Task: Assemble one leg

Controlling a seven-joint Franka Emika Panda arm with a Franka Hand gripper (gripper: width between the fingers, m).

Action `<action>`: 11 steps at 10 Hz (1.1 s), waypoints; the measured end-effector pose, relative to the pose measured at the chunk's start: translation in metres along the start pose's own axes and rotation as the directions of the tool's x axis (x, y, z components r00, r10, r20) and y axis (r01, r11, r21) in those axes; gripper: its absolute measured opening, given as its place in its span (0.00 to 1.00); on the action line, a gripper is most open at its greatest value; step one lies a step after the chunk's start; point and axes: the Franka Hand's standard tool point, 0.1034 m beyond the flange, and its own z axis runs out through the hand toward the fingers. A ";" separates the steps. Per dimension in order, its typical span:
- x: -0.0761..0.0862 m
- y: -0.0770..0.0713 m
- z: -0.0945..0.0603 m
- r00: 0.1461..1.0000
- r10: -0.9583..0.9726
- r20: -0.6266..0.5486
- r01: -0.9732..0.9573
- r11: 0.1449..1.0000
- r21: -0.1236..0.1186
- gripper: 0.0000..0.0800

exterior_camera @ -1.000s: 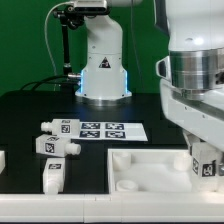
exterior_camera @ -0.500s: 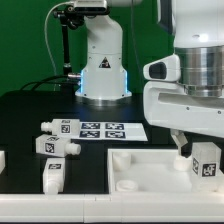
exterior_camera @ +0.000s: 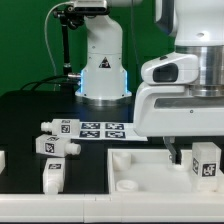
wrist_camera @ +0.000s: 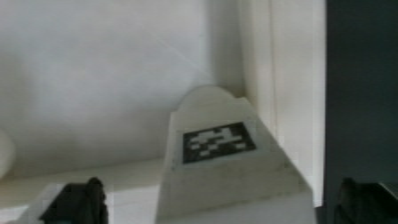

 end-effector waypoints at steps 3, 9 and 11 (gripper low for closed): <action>0.000 0.000 0.000 0.994 0.107 0.001 -0.107 0.994 0.002 0.55; 0.000 0.013 -0.001 0.902 0.431 -0.003 -0.431 0.902 -0.033 0.36; 0.000 0.018 -0.001 0.894 0.448 -0.006 -0.448 0.893 -0.046 0.36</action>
Offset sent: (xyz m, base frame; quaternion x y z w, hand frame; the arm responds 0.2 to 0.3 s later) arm 0.0000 0.0000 0.0000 0.0000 0.0000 0.1296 0.9916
